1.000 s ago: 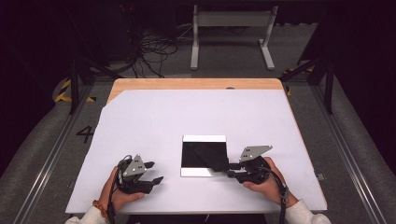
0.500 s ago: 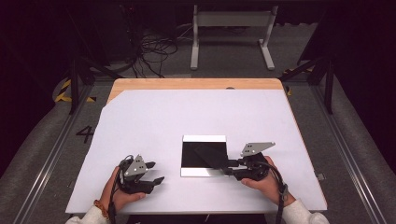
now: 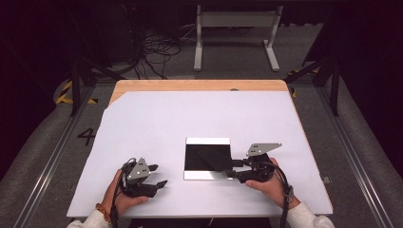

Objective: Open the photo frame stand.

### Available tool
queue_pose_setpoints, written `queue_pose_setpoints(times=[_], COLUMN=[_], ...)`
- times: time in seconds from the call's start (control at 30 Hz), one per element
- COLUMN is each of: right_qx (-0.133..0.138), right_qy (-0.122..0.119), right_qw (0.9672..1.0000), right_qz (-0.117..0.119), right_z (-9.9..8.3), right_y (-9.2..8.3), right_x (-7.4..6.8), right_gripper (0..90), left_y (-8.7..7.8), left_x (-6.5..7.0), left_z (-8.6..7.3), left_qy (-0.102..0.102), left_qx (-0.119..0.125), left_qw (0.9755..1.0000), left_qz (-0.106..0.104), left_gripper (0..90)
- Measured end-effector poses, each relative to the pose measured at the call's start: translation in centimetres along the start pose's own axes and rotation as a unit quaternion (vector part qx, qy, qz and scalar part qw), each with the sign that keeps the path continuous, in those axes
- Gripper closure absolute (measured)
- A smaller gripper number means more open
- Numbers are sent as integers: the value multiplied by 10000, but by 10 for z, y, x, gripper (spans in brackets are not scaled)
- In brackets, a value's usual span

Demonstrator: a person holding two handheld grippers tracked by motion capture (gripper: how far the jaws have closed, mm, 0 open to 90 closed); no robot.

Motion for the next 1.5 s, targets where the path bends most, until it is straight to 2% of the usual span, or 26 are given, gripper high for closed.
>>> queue_pose_setpoints(times=[0.23, 0.3, 0.33, 0.37, 0.4, 0.47, 0.83, 0.87, 0.97, 1.03, 1.37, 1.5], right_qx=[203, 268, 268, 333, 333, 398, 369, 428, 443, 534, 494, 457], right_qy=[215, 362, 362, 492, 492, 678, 766, 847, 867, 978, 1377, 1410], right_qw=[9995, 9988, 9988, 9979, 9979, 9963, 9962, 9953, 9952, 9936, 9890, 9885], right_qz=[114, 185, 185, 247, 247, 333, 178, 199, 125, 171, 236, 288], right_z=[9, 12, 12, 15, 15, 18, 20, 21, 21, 23, 22, 23], right_y=[3, 5, 5, 7, 7, 8, 7, 6, 5, 5, 21, 26], right_x=[0, 0, 0, 1, 1, 2, 4, 6, 8, 10, 13, 12], right_gripper=[462, 453, 453, 448, 448, 436, 364, 338, 328, 348, 351, 362], left_y=[2, 4, 4, 5, 5, 7, 8, 8, 9, 10, 15, 17], left_x=[3, 5, 5, 7, 7, 8, 9, 9, 8, 9, 12, 13], left_z=[2, 3, 3, 3, 3, 4, 3, 3, 3, 3, 11, 14], left_qy=[43, 79, 79, 75, 75, 115, 151, 144, 148, 151, 179, 138], left_qx=[2, -5, -5, -21, -21, -48, -74, -83, -100, -108, -58, -19], left_qw=[10000, 10000, 10000, 9999, 9999, 9999, 9998, 9998, 9998, 9998, 9997, 9998], left_qz=[-36, -56, -56, -70, -70, -86, -83, -90, -55, -67, -126, -162], left_gripper=[349, 348, 347, 346, 344, 343, 332, 327, 314, 313, 311, 308])
Point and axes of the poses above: each handheld gripper's, and its own axes: y roughly forward along the jaws, z roughly out of its top, x roughly to its right, the point moved 9 cm from there along y, roughly forward along the jaws, and after that the axes turned 7 degrees about -y, right-handed, at the moved point
